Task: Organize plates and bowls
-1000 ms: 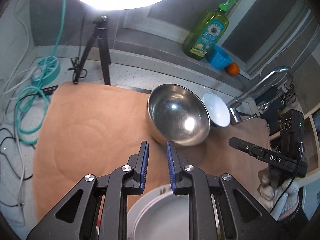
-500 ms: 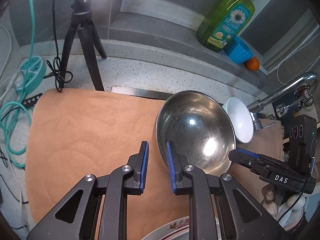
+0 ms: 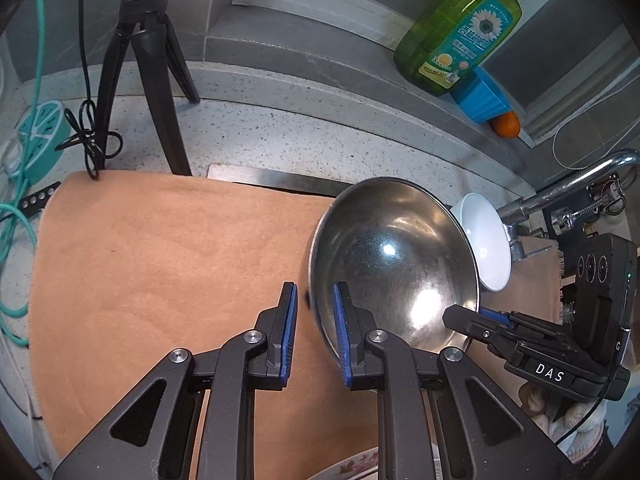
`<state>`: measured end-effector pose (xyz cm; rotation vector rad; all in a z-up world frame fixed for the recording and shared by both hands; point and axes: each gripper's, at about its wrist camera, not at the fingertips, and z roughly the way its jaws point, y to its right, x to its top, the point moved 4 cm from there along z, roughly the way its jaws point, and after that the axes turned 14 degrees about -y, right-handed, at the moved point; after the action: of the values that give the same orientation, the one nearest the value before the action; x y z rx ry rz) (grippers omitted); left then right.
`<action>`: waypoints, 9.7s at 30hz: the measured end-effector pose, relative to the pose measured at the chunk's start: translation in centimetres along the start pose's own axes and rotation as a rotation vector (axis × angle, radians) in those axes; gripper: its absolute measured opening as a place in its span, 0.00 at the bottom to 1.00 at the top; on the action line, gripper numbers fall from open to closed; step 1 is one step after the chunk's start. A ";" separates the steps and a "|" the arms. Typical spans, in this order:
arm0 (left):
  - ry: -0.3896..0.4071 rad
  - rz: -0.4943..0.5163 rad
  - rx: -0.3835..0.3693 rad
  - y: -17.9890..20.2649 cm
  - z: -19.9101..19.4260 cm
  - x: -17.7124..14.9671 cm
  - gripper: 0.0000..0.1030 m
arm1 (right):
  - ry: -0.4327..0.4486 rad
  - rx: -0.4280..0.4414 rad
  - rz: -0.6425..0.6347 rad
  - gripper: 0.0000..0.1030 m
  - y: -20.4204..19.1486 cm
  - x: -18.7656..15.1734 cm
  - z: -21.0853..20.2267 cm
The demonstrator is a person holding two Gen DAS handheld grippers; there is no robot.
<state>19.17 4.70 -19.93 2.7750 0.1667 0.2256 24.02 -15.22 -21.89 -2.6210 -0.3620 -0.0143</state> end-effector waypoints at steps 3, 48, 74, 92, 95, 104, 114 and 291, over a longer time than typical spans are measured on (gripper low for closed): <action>0.000 0.012 0.018 0.3 0.2 -0.1 0.16 | -0.002 -0.009 -0.001 0.25 -0.1 0.1 0.0; 0.054 -0.179 0.085 -10.6 -5.5 -7.9 0.16 | -0.137 0.004 -0.251 0.24 -13.7 -3.4 6.0; 0.146 -0.228 0.099 -12.2 -9.6 -11.4 0.16 | -0.071 0.004 -0.286 0.37 -13.6 -6.2 2.8; 0.209 -0.345 0.124 -13.1 -10.7 -22.1 0.16 | -0.094 -0.025 -0.478 0.61 -17.7 -12.3 3.3; 0.202 -0.346 0.123 -12.6 -10.1 -23.0 0.16 | -0.082 -0.057 -0.529 0.61 -18.7 -13.1 3.6; 0.172 -0.389 0.106 -13.0 -8.8 -24.5 0.16 | -0.128 -0.066 -0.584 0.53 -20.6 -14.3 5.8; 0.159 -0.411 0.088 -13.8 -8.3 -25.0 0.16 | -0.206 -0.049 -0.577 0.41 -20.9 -14.5 8.4; 0.198 -0.009 0.023 8.2 -4.3 -4.1 0.14 | 0.205 -0.219 -0.074 0.58 10.4 -3.8 -11.3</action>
<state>15.06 -2.07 -13.58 2.7702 0.2320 0.4993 23.64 -30.32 -17.14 -2.7858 -0.4038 -0.3641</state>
